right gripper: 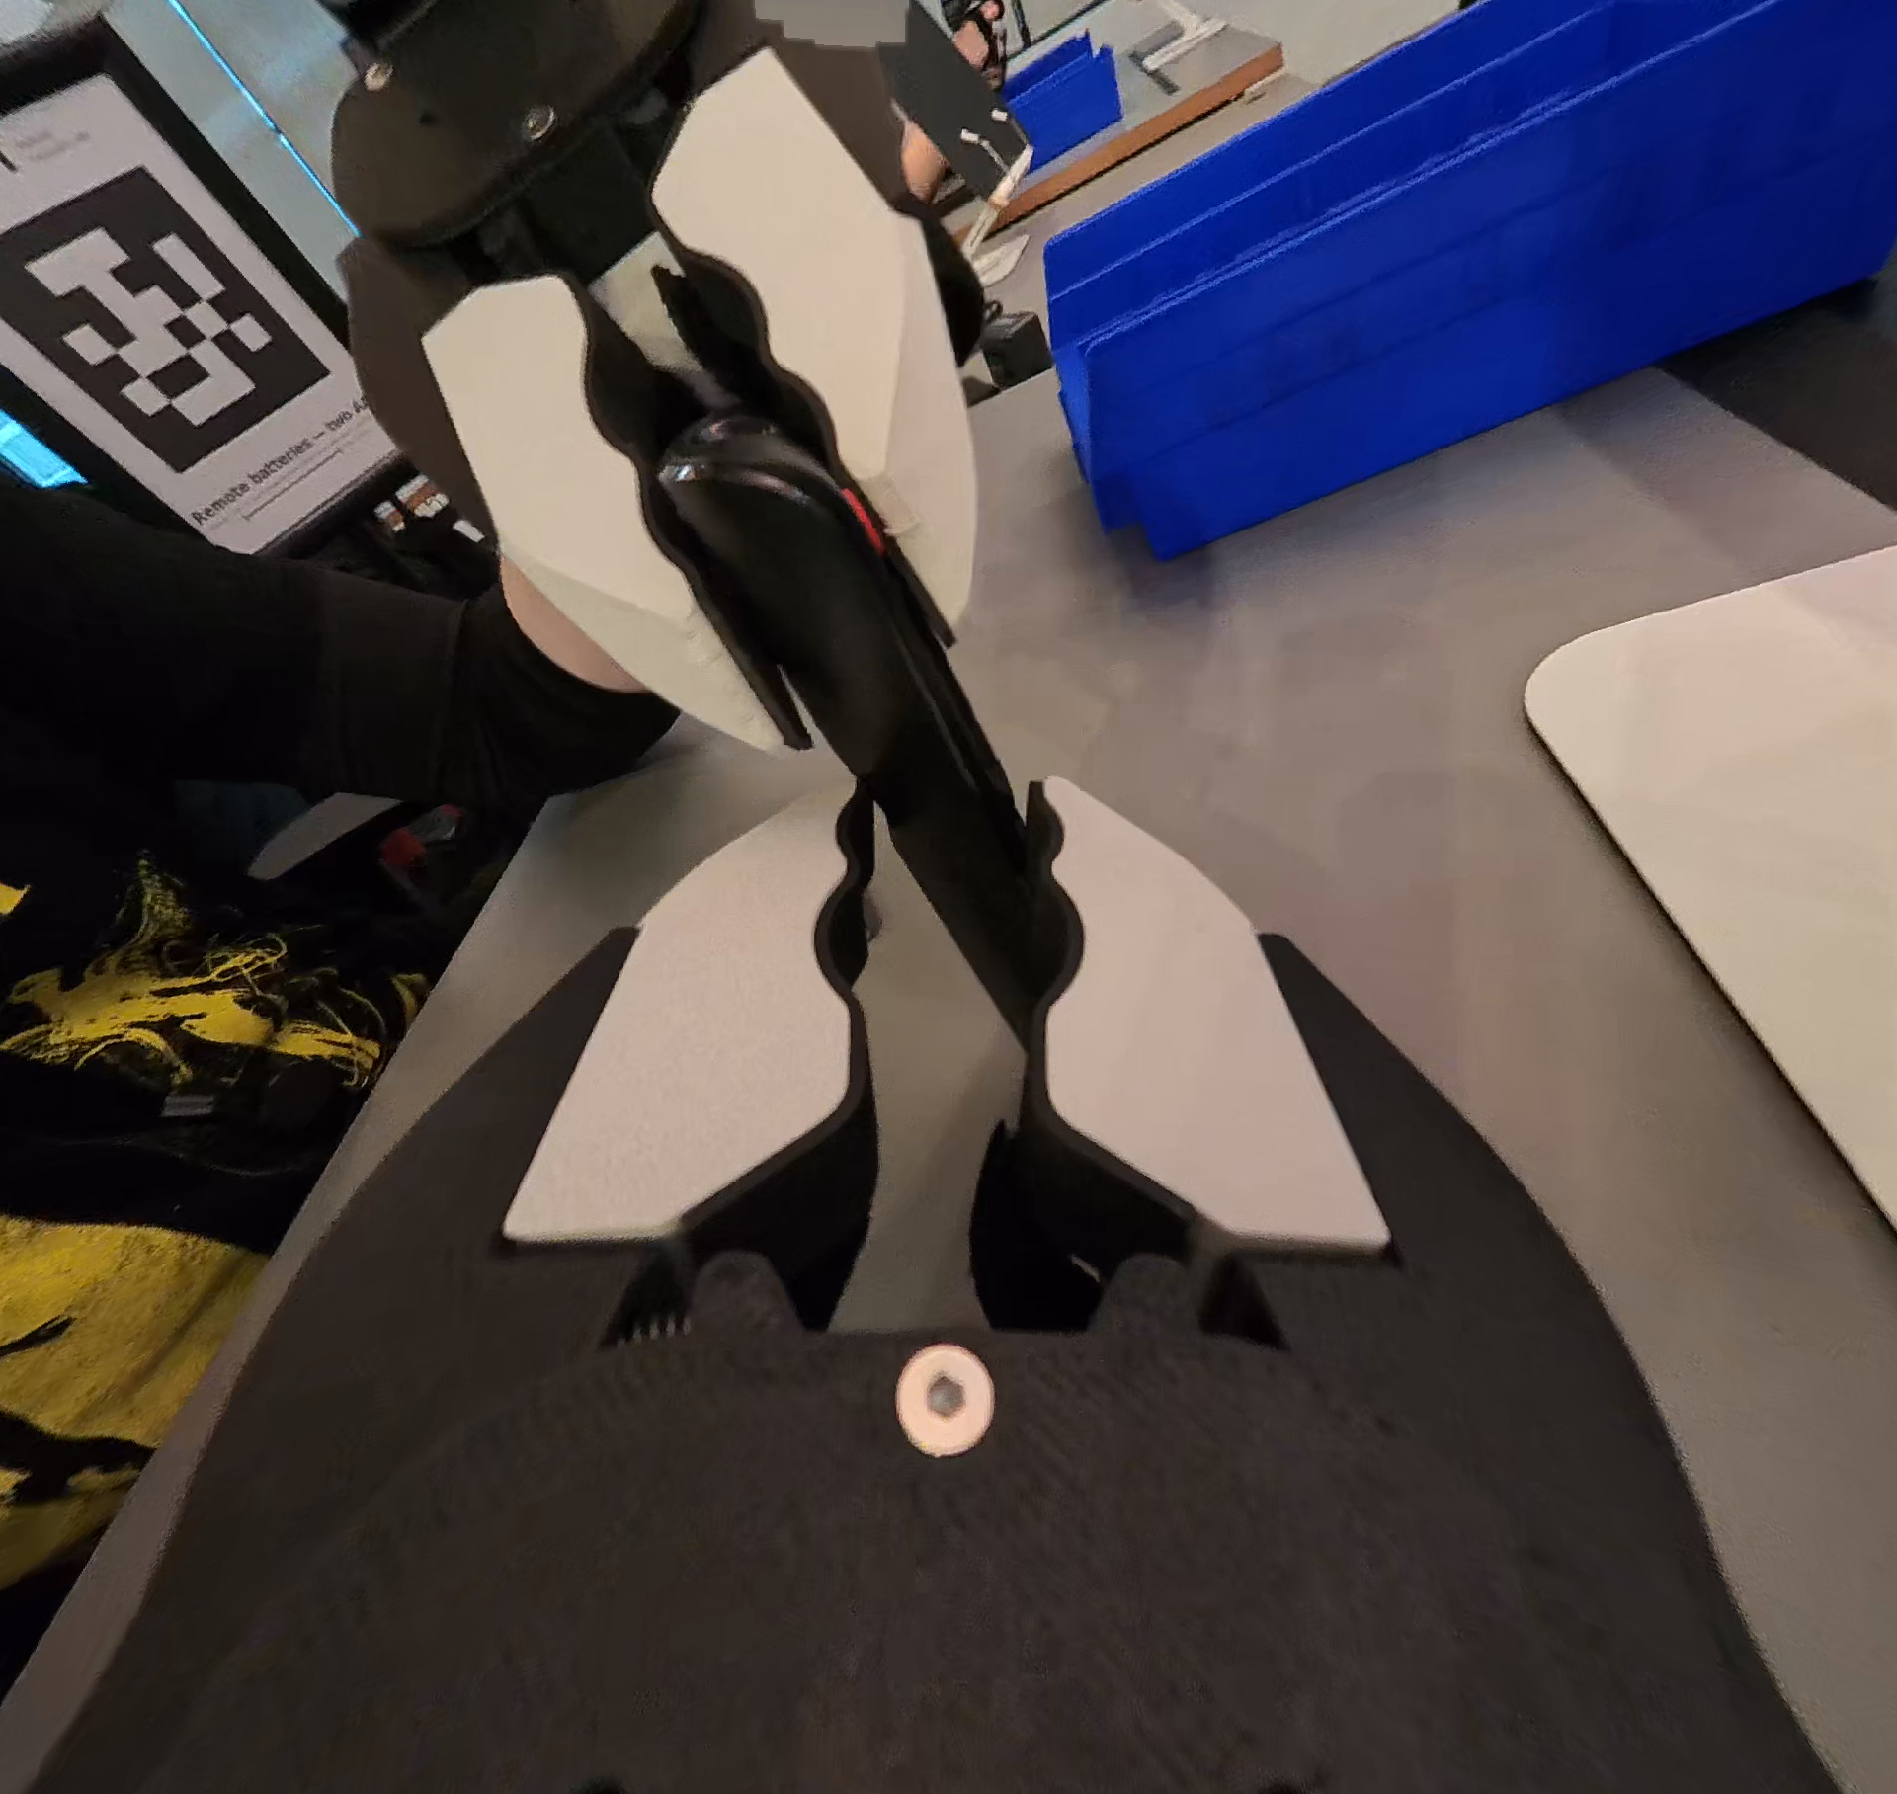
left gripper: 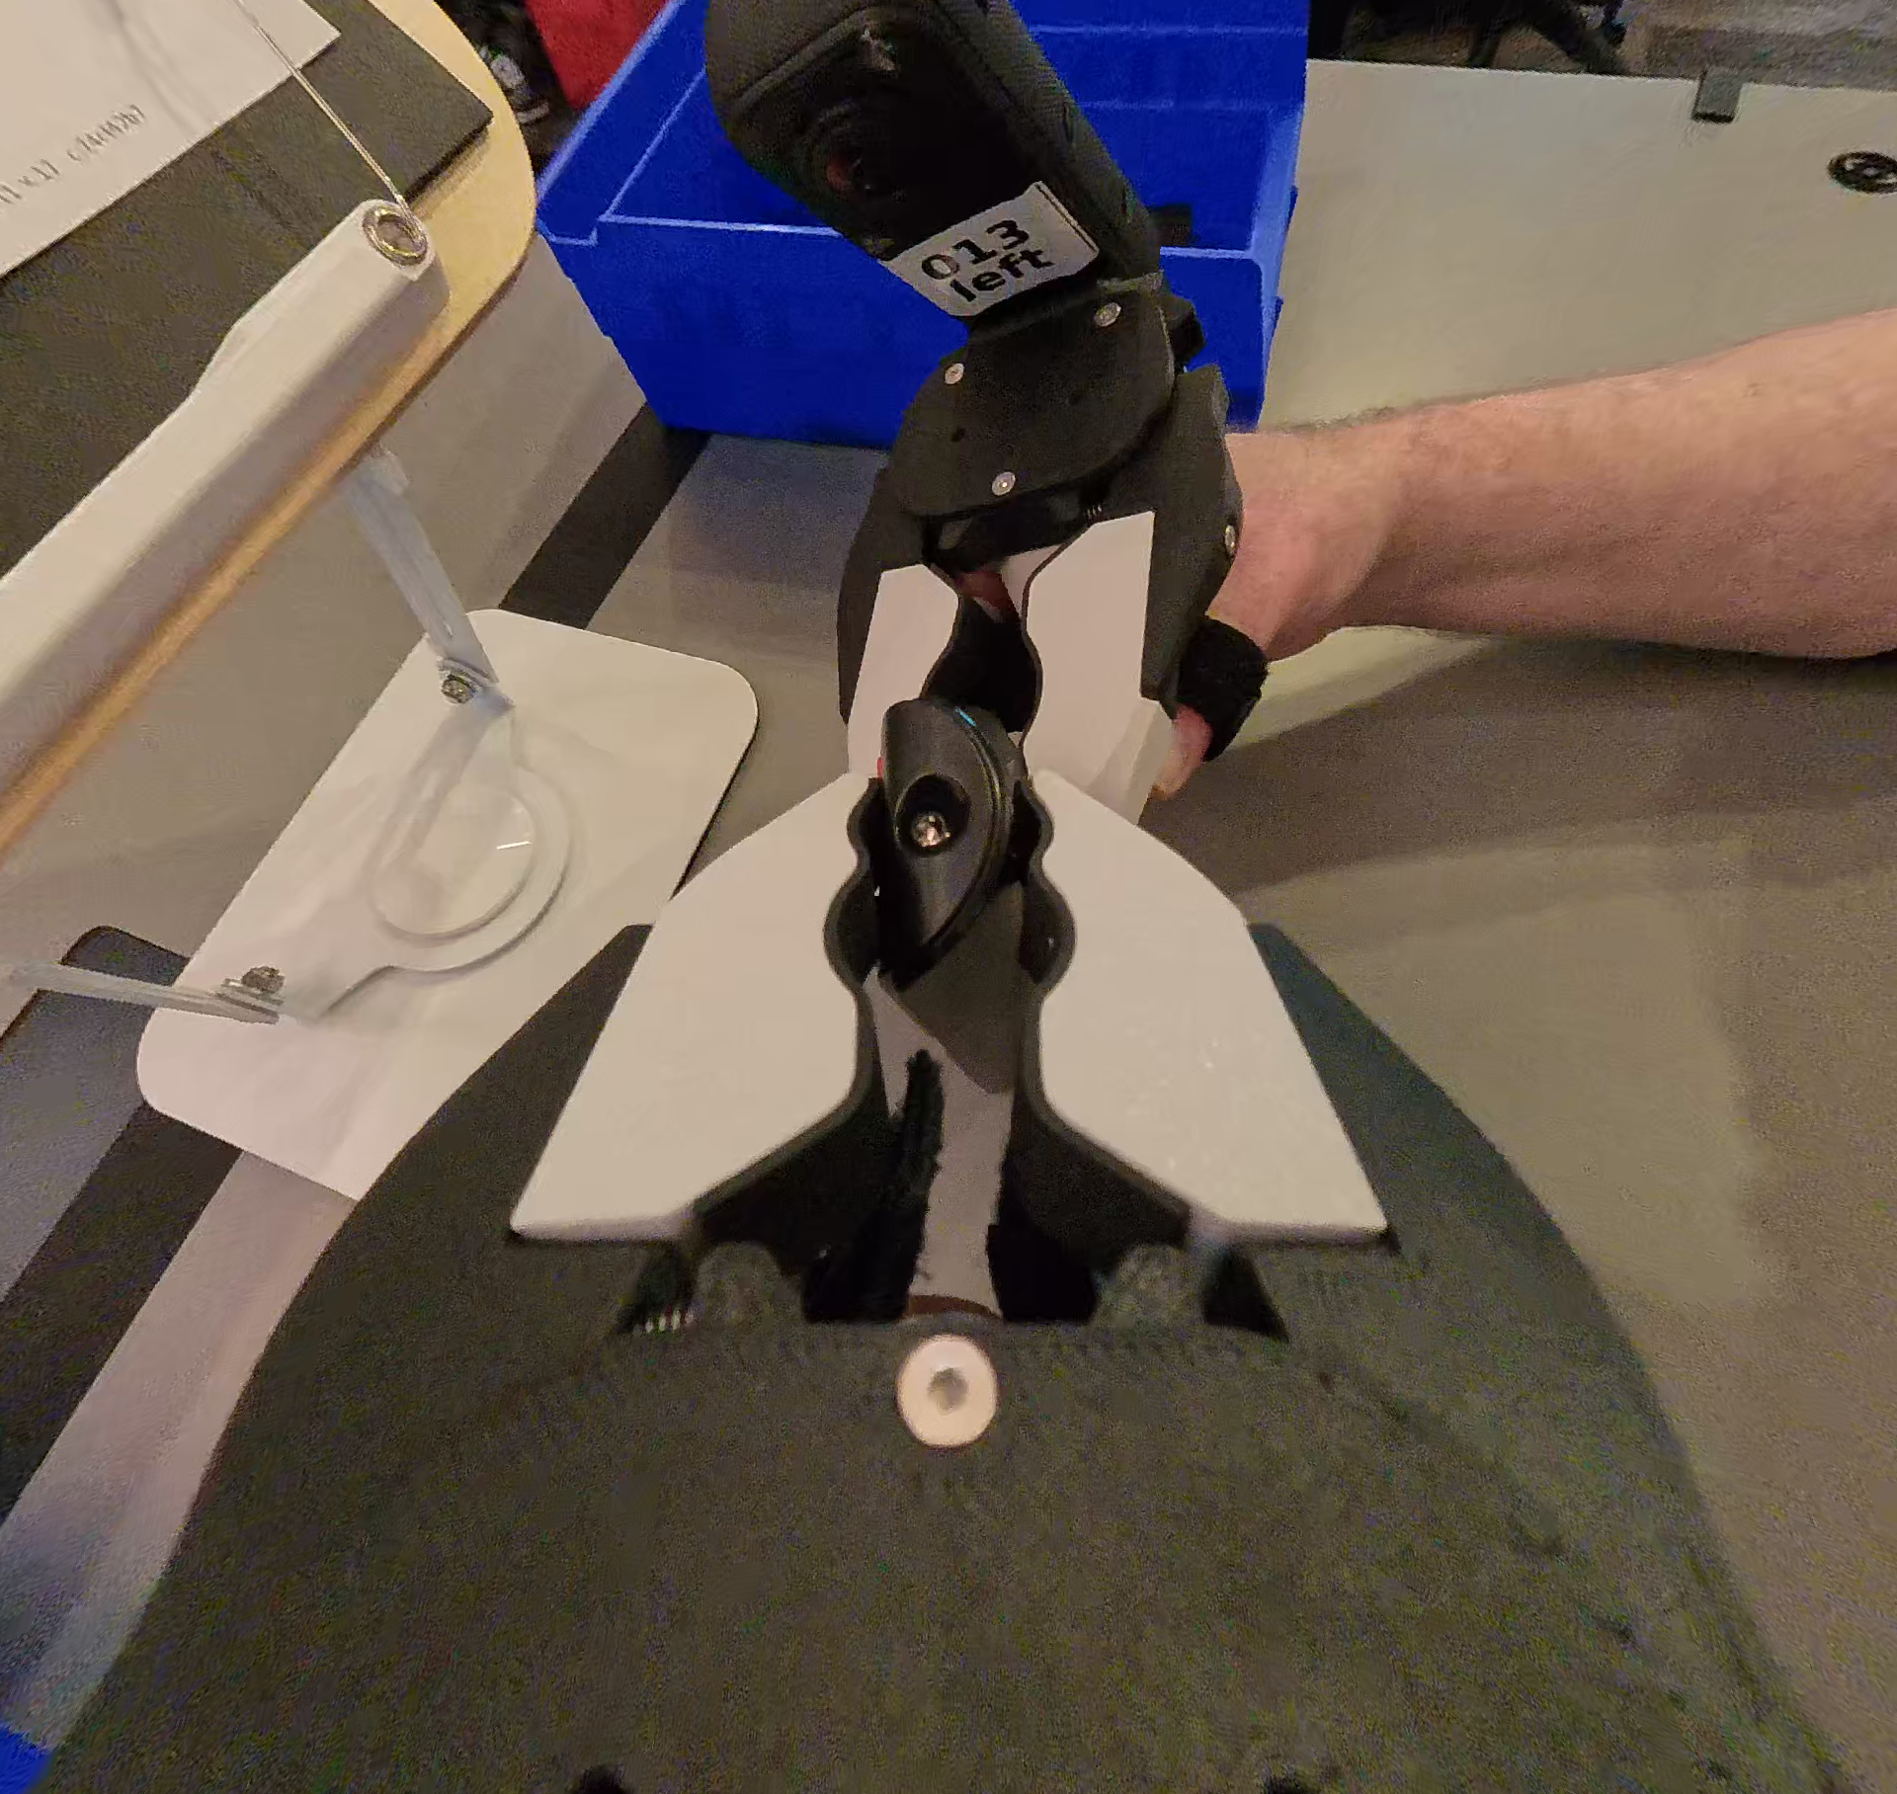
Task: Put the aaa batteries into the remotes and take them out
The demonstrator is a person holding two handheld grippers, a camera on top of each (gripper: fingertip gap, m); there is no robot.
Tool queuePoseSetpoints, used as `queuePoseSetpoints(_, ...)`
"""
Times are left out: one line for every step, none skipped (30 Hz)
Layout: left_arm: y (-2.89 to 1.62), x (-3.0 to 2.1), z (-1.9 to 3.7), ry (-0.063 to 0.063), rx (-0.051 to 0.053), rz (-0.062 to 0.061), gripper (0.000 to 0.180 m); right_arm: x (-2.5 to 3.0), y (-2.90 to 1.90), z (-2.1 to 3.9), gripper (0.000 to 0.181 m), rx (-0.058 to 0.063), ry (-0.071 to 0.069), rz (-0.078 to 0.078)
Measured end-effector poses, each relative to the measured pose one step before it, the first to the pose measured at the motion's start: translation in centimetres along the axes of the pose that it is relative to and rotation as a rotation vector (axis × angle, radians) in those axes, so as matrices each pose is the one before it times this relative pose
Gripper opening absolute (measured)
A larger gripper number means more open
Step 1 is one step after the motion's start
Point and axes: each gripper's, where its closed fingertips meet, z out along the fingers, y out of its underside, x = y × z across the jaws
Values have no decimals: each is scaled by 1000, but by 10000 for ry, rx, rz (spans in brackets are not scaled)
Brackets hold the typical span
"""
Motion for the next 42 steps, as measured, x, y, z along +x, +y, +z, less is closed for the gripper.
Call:
queuePoseSetpoints(-13,28,57,-91,-80,63,24,-124,98,-47,28,64,-237,117)
queuePoseSetpoints(18,65,23,-79,-115,89,24,-93,22,1,29,123,-232,216)
queuePoseSetpoints(-7,60,0,-80,-72,95,24,-76,44,70,30,87,-181,110)
queuePoseSetpoints(0,44,-9,-5,-30,-6,24,-21,2,31,30,88,-56,-36)
queuePoseSetpoints(2,14,-5,60,6,-79,24,-16,-2,-19,29,20,-25,-43)
queuePoseSetpoints(-11,-6,31,54,35,-58,24,-13,2,-80,29,41,-90,75)
queuePoseSetpoints(-14,-94,55,-28,28,-42,24,61,-68,-71,29,155,-69,91)
queuePoseSetpoints(29,-164,37,-83,6,-56,24,138,-56,37,28,178,56,9)
queuePoseSetpoints(44,-180,-1,-58,-1,-73,24,112,-26,24,28,104,12,182)
queuePoseSetpoints(51,-191,-21,-28,28,-99,24,136,-22,49,28,9,78,245)
queuePoseSetpoints(17,-151,-10,17,63,-145,24,145,8,40,28,-49,229,-29)
queuePoseSetpoints(-20,-56,20,67,75,-147,23,28,28,-4,28,-25,39,175)
queuePoseSetpoints(-47,5,37,62,66,-89,23,37,58,-37,28,-55,60,9)
queuePoseSetpoints(-51,30,41,52,48,-73,23,7,71,-60,27,-155,145,-56)
queuePoseSetpoints(-36,75,5,82,41,-69,23,-5,110,-16,27,-254,231,-110)
queuePoseSetpoints(-32,130,-9,71,15,-13,23,-53,158,-56,27,-316,221,-157)
queuePoseSetpoints(-32,11,34,-47,-4,9,23,38,73,-39,27,-168,165,-53)
queuePoseSetpoints(-45,-65,62,-59,36,-73,23,90,62,-27,28,-82,143,-72)
queuePoseSetpoints(-45,-15,47,48,49,-102,23,50,86,-22,28,-146,175,-148)
queuePoseSetpoints(-5,-6,8,28,14,-39,23,25,61,12,28,-203,233,-105)
queuePoseSetpoints(2,5,11,-54,-24,50,23,15,114,17,29,-279,218,-183)
queuePoseSetpoints(-1,-43,18,-82,-41,52,23,29,94,-16,29,-132,32,-114)
queuePoseSetpoints(-7,-103,32,-1,30,-54,23,79,112,18,30,-118,41,-29)
queuePoseSetpoints(-14,-151,22,52,87,-115,23,132,108,50,30,-117,50,16)
queuePoseSetpoints(10,-192,-3,-3,46,-74,23,156,64,92,31,-50,131,-102)
queuePoseSetpoints(10,-256,14,-70,58,-52,24,168,-53,70,30,105,24,-87)
queuePoseSetpoints(41,-226,-21,44,96,-89,23,189,-201,106,31,349,-13,-6)
queuePoseSetpoints(102,-50,-78,203,42,-73,24,-110,-172,94,31,276,-326,315)
queuePoseSetpoints(171,-99,-31,69,12,-52,24,-203,56,53,30,-109,-316,206)
queuePoseSetpoints(93,-278,20,-122,80,-82,25,314,-310,-134,30,172,246,-85)
queuePoseSetpoints(19,-166,-5,-25,73,-102,25,82,-117,-48,30,166,114,-73)
queuePoseSetpoints(41,-32,-22,44,-27,-59,24,-44,-6,24,30,88,-114,99)
queuePoseSetpoints(30,-84,6,-100,-46,23,25,74,-238,-85,29,159,18,45)
queuePoseSetpoints(-51,-17,41,-99,13,30,25,33,-415,-217,28,250,118,-127)
queuePoseSetpoints(-66,97,42,16,25,-18,25,-88,-209,-198,27,76,-58,-9)
queuePoseSetpoints(-9,-44,29,-38,-8,-18,25,108,47,-71,26,-70,91,-11)
queuePoseSetpoints(33,-152,8,-81,6,-36,25,143,-28,23,26,-7,182,18)
queuePoseSetpoints(38,-157,-16,-14,20,-94,25,105,-20,40,25,-75,271,-94)
queuePoseSetpoints(63,-178,-37,26,21,-137,25,151,2,80,25,-178,350,-44)
queuePoseSetpoints(24,-101,-14,68,45,-156,25,52,-13,35,25,-164,204,98)
queuePoseSetpoints(-9,7,4,50,32,-94,25,-8,38,-12,26,-74,79,42)
queuePoseSetpoints(-28,24,40,8,30,-49,24,-5,37,-28,26,-95,72,0)
